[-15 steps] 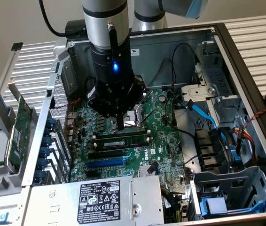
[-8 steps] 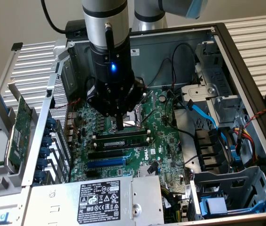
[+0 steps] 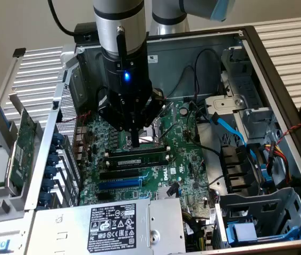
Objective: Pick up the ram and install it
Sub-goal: 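Press down the ram until it locks into place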
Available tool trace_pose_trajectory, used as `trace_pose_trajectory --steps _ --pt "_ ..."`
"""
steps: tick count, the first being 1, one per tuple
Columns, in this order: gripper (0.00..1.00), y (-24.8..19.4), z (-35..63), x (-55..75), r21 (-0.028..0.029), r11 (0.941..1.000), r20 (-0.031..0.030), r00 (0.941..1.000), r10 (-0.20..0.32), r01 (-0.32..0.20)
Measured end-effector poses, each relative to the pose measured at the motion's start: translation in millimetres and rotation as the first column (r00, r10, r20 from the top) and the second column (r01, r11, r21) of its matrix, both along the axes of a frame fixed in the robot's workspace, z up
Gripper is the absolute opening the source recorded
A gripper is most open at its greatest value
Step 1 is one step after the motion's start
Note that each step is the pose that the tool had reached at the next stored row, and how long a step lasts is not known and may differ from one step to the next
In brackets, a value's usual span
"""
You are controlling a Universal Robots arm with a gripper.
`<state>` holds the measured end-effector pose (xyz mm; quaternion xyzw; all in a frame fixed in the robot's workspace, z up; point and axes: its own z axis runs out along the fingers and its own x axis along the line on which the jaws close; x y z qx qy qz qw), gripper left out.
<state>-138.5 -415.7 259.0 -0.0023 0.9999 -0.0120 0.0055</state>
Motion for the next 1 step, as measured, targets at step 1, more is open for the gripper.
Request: trace_pose_trajectory --steps 1 --pt "0.1 0.0 0.0 0.0 0.0 1.0 0.0 1.0 0.0 0.0"
